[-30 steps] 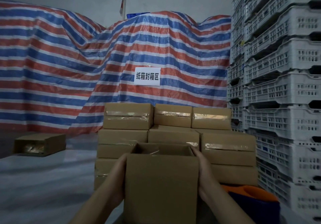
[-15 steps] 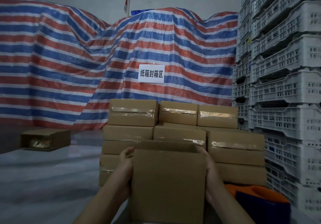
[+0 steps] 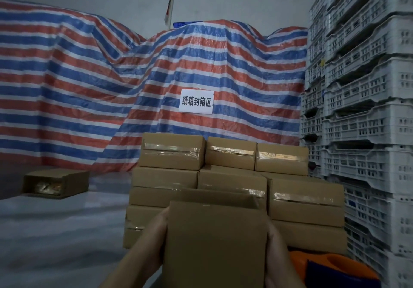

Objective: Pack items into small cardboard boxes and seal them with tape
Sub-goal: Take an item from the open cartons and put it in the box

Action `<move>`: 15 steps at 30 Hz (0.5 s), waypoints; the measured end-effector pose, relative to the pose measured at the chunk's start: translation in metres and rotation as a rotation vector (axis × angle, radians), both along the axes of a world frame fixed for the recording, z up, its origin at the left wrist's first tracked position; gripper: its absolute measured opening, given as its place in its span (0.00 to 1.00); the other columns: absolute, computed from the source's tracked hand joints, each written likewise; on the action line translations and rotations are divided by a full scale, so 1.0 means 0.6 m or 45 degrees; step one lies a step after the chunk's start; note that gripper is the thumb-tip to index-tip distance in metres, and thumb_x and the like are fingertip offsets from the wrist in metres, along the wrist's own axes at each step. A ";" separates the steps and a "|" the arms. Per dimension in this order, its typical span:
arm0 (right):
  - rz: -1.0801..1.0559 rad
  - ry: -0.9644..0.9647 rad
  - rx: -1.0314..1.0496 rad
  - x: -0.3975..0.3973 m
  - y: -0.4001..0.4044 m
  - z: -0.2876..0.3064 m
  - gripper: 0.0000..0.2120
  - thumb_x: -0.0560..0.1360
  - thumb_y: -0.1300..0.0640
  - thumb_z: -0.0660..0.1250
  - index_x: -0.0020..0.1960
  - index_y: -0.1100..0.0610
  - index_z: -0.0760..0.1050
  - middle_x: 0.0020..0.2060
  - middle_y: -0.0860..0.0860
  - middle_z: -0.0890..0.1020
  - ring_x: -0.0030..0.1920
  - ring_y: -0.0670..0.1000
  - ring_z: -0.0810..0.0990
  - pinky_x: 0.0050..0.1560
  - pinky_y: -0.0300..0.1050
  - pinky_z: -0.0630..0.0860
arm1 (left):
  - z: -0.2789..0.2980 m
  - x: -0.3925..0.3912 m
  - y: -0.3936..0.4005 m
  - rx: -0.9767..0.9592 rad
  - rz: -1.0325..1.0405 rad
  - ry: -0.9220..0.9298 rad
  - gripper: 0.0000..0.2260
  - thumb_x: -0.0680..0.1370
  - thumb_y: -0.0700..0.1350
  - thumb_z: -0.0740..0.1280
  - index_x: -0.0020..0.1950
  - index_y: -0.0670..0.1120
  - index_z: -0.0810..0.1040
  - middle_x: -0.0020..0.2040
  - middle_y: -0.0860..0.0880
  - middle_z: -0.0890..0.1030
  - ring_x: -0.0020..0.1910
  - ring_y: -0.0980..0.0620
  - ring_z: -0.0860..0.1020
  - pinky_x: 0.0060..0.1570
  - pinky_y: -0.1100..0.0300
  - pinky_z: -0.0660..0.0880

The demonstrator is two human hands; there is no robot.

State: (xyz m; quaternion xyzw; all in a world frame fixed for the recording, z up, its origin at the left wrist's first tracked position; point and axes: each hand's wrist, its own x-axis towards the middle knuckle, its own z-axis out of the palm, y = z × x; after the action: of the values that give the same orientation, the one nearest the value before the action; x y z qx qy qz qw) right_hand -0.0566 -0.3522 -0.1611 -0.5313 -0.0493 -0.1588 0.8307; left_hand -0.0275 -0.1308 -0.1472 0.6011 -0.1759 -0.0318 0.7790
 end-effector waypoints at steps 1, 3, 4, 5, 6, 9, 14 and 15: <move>0.031 0.033 0.020 -0.002 0.000 0.000 0.23 0.82 0.46 0.58 0.58 0.62 0.82 0.47 0.63 0.86 0.42 0.60 0.87 0.33 0.46 0.81 | -0.005 0.001 -0.003 -0.027 0.006 -0.015 0.10 0.72 0.47 0.66 0.40 0.43 0.85 0.34 0.45 0.84 0.31 0.50 0.83 0.27 0.60 0.78; 0.058 0.066 0.028 -0.009 0.001 0.000 0.25 0.82 0.43 0.59 0.57 0.63 0.83 0.48 0.64 0.86 0.42 0.61 0.87 0.31 0.46 0.81 | -0.014 0.006 -0.006 -0.078 0.055 -0.020 0.10 0.79 0.44 0.63 0.42 0.43 0.81 0.31 0.49 0.84 0.29 0.53 0.83 0.26 0.61 0.77; 0.050 0.074 0.016 -0.011 0.001 0.001 0.25 0.82 0.43 0.59 0.57 0.62 0.83 0.48 0.64 0.86 0.42 0.60 0.87 0.31 0.46 0.81 | -0.017 0.005 -0.006 -0.087 0.085 -0.009 0.10 0.82 0.43 0.59 0.45 0.44 0.79 0.31 0.51 0.84 0.29 0.55 0.83 0.27 0.60 0.77; 0.029 0.082 -0.007 -0.013 0.001 0.001 0.24 0.82 0.43 0.59 0.58 0.62 0.82 0.48 0.63 0.86 0.43 0.60 0.87 0.32 0.46 0.81 | -0.020 0.007 -0.005 -0.082 0.096 -0.008 0.11 0.83 0.42 0.57 0.46 0.45 0.78 0.31 0.52 0.84 0.29 0.55 0.83 0.29 0.60 0.77; -0.005 0.093 -0.036 -0.012 0.000 0.001 0.23 0.81 0.44 0.59 0.60 0.62 0.81 0.48 0.63 0.86 0.43 0.60 0.87 0.33 0.47 0.81 | -0.023 0.005 -0.004 -0.068 0.098 -0.017 0.12 0.83 0.42 0.58 0.45 0.45 0.79 0.31 0.52 0.84 0.30 0.54 0.83 0.29 0.60 0.77; -0.099 0.140 -0.133 -0.012 -0.001 0.003 0.21 0.81 0.49 0.61 0.64 0.62 0.77 0.48 0.63 0.86 0.47 0.62 0.84 0.43 0.50 0.79 | -0.015 0.001 -0.007 -0.042 0.078 -0.039 0.21 0.80 0.45 0.60 0.31 0.45 0.85 0.31 0.47 0.83 0.34 0.44 0.82 0.27 0.63 0.77; -0.116 0.194 -0.256 -0.015 -0.004 0.016 0.18 0.79 0.51 0.64 0.63 0.61 0.78 0.44 0.60 0.86 0.49 0.62 0.83 0.45 0.51 0.77 | -0.008 -0.021 -0.007 -0.125 0.004 -0.213 0.13 0.66 0.56 0.68 0.38 0.50 0.87 0.39 0.45 0.85 0.37 0.50 0.84 0.33 0.60 0.79; -0.120 0.193 -0.264 -0.016 -0.004 0.017 0.18 0.79 0.51 0.64 0.63 0.61 0.79 0.43 0.59 0.87 0.48 0.61 0.84 0.44 0.51 0.77 | -0.009 -0.017 -0.008 -0.091 0.002 -0.213 0.13 0.63 0.55 0.71 0.37 0.48 0.86 0.37 0.45 0.85 0.36 0.51 0.84 0.35 0.60 0.79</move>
State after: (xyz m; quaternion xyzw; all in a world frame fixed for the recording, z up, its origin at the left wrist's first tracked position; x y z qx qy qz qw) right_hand -0.0662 -0.3545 -0.1510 -0.6264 0.0223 -0.1511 0.7644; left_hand -0.0375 -0.1356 -0.1528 0.5735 -0.2410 0.0255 0.7826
